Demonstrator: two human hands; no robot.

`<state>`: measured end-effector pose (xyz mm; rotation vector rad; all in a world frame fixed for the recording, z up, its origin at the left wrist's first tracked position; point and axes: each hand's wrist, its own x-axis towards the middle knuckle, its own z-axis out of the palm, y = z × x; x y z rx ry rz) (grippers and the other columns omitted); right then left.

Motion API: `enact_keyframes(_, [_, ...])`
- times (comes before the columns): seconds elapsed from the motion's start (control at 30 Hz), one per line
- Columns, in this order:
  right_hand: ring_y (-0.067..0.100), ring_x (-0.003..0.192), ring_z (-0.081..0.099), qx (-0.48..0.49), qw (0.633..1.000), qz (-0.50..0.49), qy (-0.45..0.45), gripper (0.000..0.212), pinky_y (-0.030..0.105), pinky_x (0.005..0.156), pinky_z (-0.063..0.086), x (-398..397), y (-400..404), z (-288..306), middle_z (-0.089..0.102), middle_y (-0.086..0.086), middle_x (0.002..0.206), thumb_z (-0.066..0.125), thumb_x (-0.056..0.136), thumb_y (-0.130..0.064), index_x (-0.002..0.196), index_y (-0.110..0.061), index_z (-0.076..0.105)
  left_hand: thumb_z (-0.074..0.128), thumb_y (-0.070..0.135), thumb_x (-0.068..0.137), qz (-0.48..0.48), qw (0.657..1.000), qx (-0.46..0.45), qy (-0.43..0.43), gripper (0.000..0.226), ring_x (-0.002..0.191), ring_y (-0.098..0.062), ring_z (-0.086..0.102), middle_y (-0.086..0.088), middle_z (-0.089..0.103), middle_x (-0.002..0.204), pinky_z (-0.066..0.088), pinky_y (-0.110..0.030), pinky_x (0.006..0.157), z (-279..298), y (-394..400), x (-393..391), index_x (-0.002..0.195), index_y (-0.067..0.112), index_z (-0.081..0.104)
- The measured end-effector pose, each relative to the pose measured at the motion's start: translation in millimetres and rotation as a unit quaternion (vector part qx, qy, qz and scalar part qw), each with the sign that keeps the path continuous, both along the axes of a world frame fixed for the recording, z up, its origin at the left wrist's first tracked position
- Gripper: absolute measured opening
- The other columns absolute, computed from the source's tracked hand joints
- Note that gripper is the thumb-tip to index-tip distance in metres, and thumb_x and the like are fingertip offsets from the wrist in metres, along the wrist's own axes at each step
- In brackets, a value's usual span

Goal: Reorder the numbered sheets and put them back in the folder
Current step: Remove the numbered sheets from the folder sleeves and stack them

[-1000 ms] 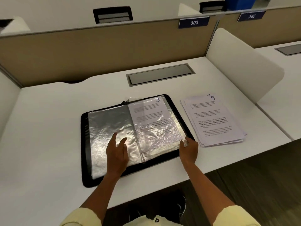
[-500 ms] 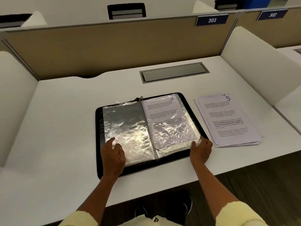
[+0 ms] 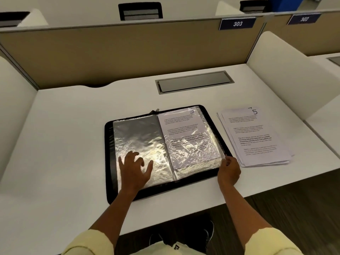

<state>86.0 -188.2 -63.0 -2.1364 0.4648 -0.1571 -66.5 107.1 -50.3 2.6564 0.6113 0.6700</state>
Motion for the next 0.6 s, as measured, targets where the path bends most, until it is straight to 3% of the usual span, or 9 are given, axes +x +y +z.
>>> enact_keyframes(0.17, [0.03,0.086,0.067,0.038,0.999,-0.01,0.004,0.01,0.04,0.076,0.056,-0.9,-7.6,4.2,0.072,0.013,0.095,0.064,0.097,-0.014,0.104,-0.008,0.068,0.051,0.05,0.09,-0.138,0.99,0.005,0.032,0.038,0.142,-0.028,0.036,-0.008,0.053,0.141,0.024,-0.061,0.114,-18.8,-28.7,25.0,0.098,0.017,0.068])
enact_keyframes(0.33, [0.025,0.083,0.064,0.041,0.999,0.0,0.0,0.013,0.034,0.074,0.053,-2.5,-12.6,10.8,0.07,0.009,0.09,0.062,0.099,-0.017,0.101,-0.007,0.069,0.051,0.051,0.09,-0.195,0.979,-0.001,0.063,0.052,0.148,-0.027,0.025,-0.01,0.038,0.155,0.027,-0.062,0.113,-32.8,-49.0,38.0,0.128,0.016,0.059])
enact_keyframes(0.6, [0.017,0.085,0.06,0.011,0.999,0.036,-0.007,0.017,0.028,0.073,0.048,0.5,-24.0,12.9,0.064,0.007,0.101,0.064,0.098,-0.021,0.1,-0.006,0.072,0.046,0.053,0.093,-0.243,0.966,-0.044,0.082,0.064,0.15,-0.027,0.016,-0.009,0.027,0.16,0.018,-0.057,0.118,-38.7,-72.9,55.7,0.143,0.013,0.048])
